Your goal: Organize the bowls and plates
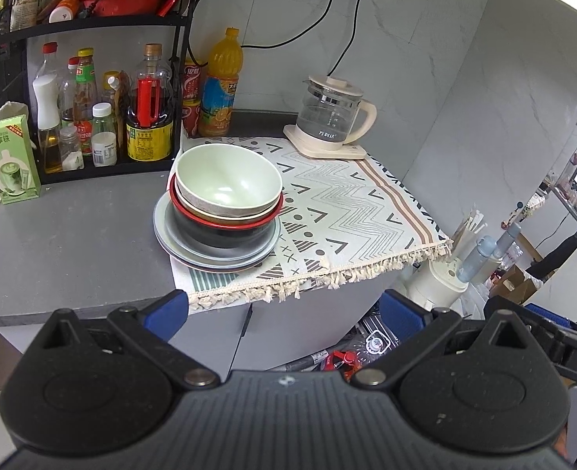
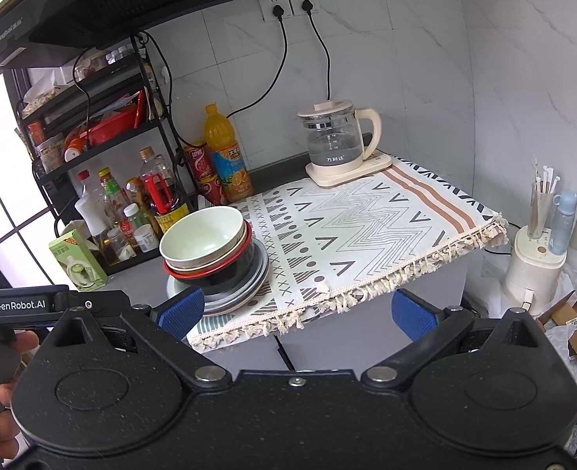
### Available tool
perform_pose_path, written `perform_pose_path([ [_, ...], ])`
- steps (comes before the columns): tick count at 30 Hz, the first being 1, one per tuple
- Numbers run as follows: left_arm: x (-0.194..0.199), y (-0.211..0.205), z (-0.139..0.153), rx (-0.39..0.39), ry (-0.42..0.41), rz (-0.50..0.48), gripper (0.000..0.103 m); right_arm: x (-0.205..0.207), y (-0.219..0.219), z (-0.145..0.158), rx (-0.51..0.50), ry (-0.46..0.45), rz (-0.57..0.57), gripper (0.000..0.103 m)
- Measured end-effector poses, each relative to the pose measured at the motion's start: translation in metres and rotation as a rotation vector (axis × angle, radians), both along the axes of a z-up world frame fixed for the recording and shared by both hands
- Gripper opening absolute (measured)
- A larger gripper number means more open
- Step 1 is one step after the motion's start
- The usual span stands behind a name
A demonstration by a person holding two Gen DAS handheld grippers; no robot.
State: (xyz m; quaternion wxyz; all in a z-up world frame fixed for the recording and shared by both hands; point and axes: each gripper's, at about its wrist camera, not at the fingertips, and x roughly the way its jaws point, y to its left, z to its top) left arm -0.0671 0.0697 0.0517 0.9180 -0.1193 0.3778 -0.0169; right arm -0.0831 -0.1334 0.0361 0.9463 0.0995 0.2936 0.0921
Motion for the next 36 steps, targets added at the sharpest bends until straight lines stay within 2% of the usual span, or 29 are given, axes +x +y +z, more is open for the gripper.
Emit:
perform_pose_path([
  [12,-0.0020,0.0005,0.0021,0.018,0.008,0.021,0.103,-0.0038,-0.0008,0.0000,0.005,-0.001,0.002,0.103],
  [36,-0.0024,-0.0038,-0.0003,0.051,0.013,0.001,0.103,-0.0023,-0.0003,-0.0043,0.000,0.012,0.014,0.103],
])
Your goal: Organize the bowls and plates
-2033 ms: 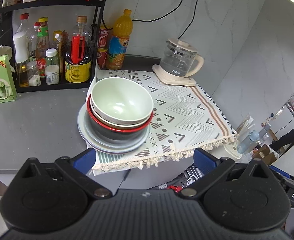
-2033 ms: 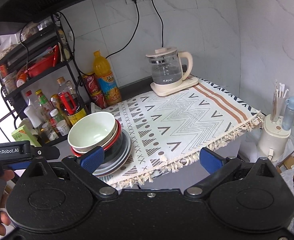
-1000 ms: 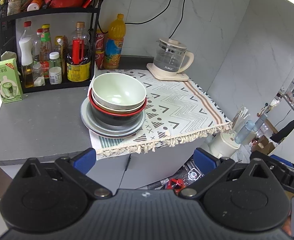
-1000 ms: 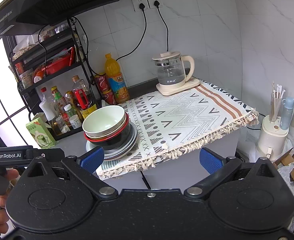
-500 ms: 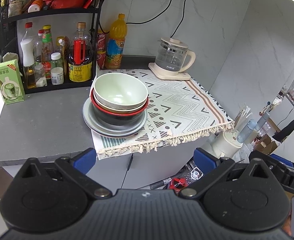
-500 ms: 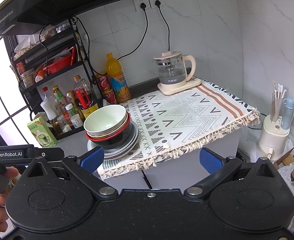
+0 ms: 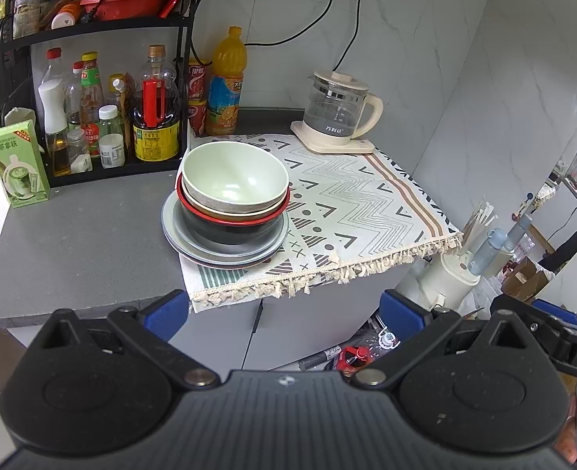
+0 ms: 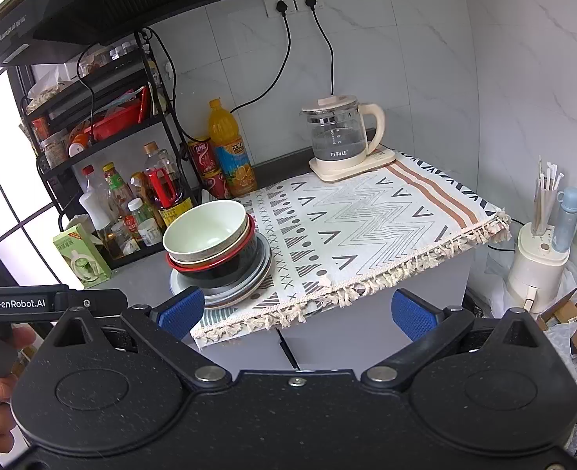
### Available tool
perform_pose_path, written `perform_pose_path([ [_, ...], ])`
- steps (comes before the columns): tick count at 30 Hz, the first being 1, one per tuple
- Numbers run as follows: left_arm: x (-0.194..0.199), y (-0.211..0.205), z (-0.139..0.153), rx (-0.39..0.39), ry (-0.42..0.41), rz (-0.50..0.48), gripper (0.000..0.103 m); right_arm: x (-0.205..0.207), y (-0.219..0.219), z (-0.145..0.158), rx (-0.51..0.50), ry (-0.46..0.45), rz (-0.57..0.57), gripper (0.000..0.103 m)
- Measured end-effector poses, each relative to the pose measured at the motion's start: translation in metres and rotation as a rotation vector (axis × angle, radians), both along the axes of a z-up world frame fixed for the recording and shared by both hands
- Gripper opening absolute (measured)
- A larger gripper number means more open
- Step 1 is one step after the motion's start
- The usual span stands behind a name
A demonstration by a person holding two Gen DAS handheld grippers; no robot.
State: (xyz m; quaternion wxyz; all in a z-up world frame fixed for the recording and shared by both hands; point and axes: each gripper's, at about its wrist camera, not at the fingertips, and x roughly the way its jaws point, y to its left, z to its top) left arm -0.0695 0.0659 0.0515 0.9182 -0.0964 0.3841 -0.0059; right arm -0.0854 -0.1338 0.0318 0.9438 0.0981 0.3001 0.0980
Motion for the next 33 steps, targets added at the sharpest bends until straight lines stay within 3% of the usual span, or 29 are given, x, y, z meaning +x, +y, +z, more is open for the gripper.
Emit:
perform_pose_path([
  [33,-0.012,0.001,-0.001,0.039,0.007,0.008,0.103,-0.008,-0.004,-0.004,-0.010,0.027,0.034,0.103],
])
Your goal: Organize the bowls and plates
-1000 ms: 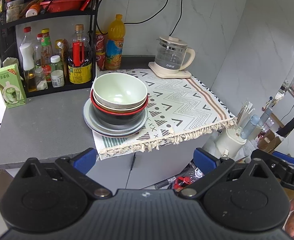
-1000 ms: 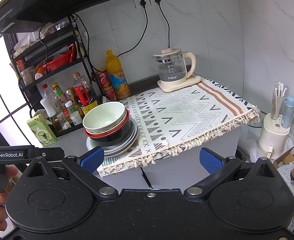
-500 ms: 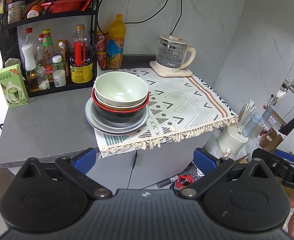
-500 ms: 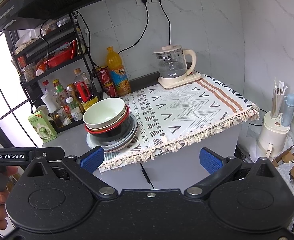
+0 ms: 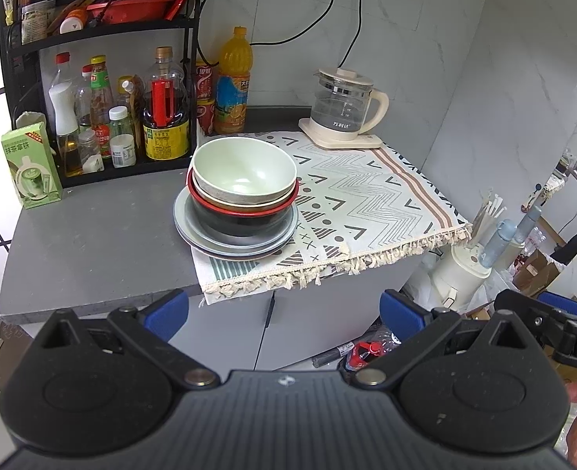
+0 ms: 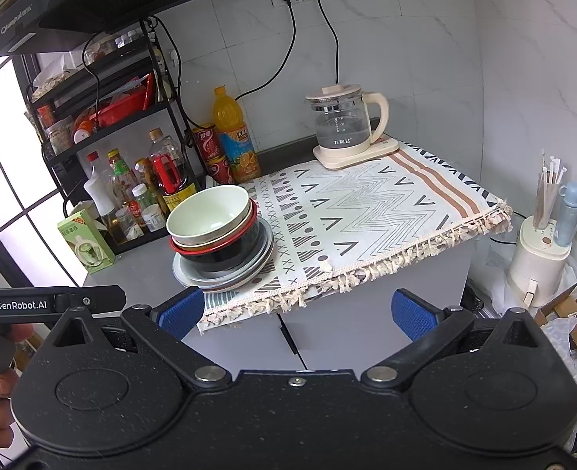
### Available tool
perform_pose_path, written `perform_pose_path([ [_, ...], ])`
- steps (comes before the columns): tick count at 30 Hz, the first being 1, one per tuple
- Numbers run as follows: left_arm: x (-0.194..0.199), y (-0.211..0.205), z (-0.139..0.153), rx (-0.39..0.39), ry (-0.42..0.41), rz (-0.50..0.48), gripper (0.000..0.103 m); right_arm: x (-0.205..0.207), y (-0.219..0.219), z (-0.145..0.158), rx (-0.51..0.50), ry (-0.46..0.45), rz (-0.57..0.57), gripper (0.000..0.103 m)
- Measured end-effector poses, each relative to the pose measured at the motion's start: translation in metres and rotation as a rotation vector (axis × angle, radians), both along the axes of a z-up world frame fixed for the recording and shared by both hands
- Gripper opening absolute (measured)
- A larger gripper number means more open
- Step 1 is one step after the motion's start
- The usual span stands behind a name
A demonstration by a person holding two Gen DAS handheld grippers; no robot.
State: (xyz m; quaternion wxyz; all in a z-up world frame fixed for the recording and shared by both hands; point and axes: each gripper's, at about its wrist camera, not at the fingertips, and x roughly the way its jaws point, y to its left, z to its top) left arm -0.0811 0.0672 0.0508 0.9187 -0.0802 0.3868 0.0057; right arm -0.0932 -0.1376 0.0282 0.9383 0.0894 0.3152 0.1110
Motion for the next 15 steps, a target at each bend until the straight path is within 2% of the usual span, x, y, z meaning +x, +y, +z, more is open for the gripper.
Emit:
perform_pose_path([
  [15,0.0054,0.0030,0.0008,0.002,0.000,0.003,0.103,0.0046,0.0003,0.0008,-0.004,0.000,0.008,0.103],
])
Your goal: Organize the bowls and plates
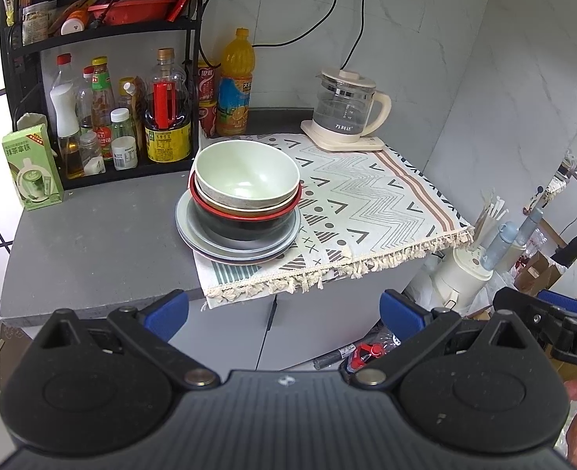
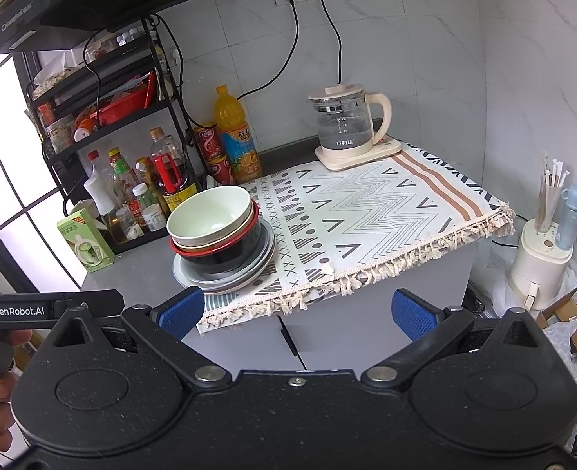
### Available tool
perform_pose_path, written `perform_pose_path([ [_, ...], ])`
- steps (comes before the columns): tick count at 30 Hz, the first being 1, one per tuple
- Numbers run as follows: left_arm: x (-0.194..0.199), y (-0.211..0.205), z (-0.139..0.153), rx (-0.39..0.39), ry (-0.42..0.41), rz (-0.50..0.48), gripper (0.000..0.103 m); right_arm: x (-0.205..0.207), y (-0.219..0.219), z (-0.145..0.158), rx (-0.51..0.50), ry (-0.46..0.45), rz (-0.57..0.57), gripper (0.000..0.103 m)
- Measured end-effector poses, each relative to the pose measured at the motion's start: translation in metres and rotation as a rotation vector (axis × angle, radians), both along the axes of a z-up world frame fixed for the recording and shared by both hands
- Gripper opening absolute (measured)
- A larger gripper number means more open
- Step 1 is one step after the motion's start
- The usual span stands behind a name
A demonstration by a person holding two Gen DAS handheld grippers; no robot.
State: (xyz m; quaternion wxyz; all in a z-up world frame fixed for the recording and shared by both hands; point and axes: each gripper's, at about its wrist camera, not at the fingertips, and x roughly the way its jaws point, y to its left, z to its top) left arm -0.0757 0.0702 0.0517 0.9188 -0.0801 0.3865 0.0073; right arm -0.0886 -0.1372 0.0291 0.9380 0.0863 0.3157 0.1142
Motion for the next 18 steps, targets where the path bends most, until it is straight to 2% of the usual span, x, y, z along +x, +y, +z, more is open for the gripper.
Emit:
perform_pose_path([
  [9,0.003,0.001,-0.001,0.002,0.008,-0.001,0.103,0.002,0.002,0.000,0.000,0.005,-0.002,0.103],
  [18,0.004,0.003,-0.015,0.003,0.046,-0.005,0.103,0.006,0.003,-0.007,0.002,0.035,-0.007,0.103],
])
